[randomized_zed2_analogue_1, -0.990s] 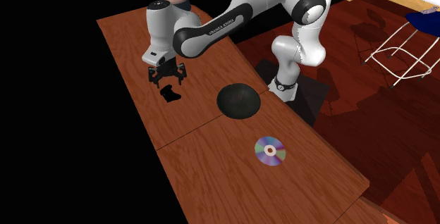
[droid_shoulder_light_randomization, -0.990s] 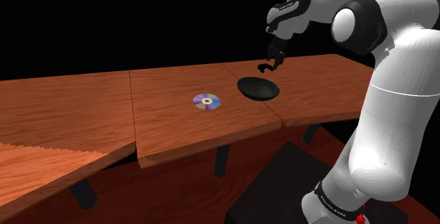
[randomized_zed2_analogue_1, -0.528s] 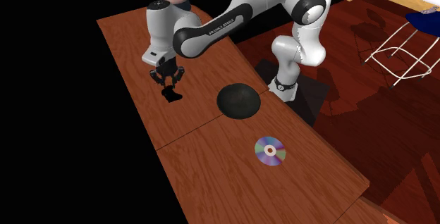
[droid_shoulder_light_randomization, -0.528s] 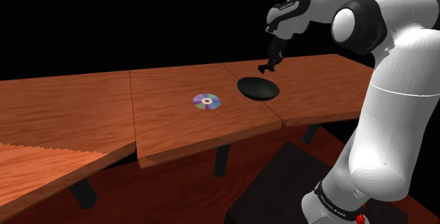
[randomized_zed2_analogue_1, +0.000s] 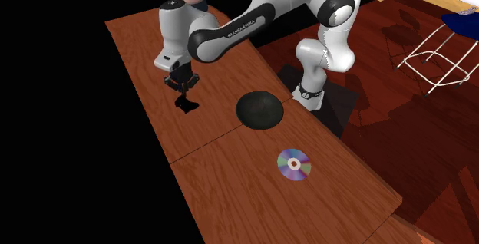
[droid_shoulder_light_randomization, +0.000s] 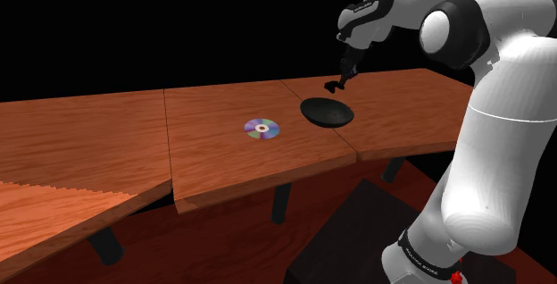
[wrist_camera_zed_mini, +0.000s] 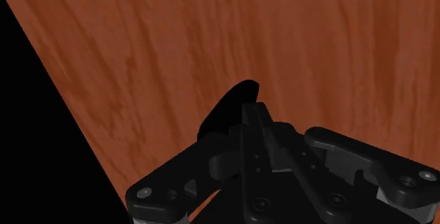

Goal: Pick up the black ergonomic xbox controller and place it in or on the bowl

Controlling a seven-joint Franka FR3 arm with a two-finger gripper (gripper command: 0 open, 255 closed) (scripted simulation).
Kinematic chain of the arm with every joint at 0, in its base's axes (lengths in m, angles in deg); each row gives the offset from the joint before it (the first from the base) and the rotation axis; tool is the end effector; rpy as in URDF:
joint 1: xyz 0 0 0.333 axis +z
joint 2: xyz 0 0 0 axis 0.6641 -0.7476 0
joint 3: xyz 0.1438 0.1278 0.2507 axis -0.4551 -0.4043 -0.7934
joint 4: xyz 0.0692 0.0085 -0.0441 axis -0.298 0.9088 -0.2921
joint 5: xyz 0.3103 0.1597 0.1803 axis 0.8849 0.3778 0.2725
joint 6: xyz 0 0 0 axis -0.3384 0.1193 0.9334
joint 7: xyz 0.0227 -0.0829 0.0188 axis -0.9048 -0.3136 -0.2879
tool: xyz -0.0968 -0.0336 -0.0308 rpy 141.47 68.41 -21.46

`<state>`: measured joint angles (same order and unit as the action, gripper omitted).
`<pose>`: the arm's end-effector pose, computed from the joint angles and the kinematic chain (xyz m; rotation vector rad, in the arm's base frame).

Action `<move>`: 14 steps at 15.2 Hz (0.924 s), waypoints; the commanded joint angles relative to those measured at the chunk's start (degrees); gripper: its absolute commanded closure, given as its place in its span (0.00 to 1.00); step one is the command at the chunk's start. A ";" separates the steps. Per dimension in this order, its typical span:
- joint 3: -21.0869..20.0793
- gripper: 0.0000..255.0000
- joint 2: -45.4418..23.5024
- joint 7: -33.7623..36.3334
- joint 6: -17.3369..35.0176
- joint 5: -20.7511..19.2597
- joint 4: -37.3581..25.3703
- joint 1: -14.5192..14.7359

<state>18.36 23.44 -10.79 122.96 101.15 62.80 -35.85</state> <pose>0.4981 -0.3753 0.4649 2.7060 1.3710 0.1458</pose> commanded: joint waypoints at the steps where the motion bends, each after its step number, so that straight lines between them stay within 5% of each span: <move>1: -0.02 0.00 -0.08 0.00 -0.01 0.00 0.08 0.00; 5: -2.23 0.00 -15.45 -2.85 -20.64 -7.69 -24.20 -1.80; 14: -2.31 0.00 -15.51 -3.09 -14.79 -7.51 -18.25 -1.35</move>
<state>16.04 7.86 -13.91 107.95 93.66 44.28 -37.28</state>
